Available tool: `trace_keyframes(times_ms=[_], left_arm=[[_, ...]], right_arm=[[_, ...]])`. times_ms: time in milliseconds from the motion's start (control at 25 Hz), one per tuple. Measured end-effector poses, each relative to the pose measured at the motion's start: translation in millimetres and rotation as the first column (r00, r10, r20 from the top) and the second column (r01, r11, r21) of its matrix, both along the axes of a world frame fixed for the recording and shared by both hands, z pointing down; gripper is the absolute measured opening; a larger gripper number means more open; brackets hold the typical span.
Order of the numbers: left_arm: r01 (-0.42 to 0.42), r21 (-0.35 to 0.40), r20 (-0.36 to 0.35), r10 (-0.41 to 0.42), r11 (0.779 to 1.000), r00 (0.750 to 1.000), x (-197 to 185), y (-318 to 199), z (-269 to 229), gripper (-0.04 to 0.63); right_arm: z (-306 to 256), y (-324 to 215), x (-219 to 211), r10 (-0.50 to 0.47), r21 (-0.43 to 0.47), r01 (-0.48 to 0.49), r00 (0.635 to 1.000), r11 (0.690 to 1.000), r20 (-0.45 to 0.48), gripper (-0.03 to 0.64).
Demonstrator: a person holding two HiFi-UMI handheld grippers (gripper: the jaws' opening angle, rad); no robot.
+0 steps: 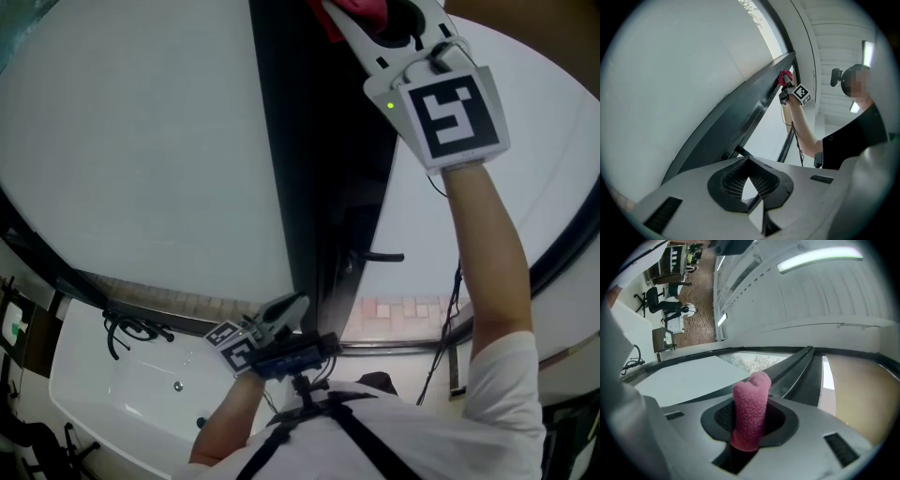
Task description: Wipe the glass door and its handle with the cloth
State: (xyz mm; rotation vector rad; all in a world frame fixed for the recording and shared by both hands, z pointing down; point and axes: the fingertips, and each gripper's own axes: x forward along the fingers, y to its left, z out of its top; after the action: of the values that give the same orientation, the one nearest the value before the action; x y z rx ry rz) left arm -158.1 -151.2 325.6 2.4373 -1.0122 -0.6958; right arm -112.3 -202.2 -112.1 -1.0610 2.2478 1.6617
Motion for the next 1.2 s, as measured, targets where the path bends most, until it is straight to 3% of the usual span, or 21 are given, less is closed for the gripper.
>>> trace_keyframes(times_ms=[440, 1200], left_arm=[[-0.017, -0.033, -0.021, 0.017, 0.999, 1.000, 3.7, -0.1, 12.2, -0.008], [-0.038, -0.102, -0.042, 0.034, 0.994, 0.999, 8.9, -0.1, 34.8, -0.008]], right_arm=[[25.4, 2.4, -0.7, 0.066, 0.083, -0.063, 0.997, 0.995, -0.035, 0.097], [75.5, 3.4, 1.2, 0.011, 0.077, -0.010, 1.000, 0.997, -0.013, 0.095]])
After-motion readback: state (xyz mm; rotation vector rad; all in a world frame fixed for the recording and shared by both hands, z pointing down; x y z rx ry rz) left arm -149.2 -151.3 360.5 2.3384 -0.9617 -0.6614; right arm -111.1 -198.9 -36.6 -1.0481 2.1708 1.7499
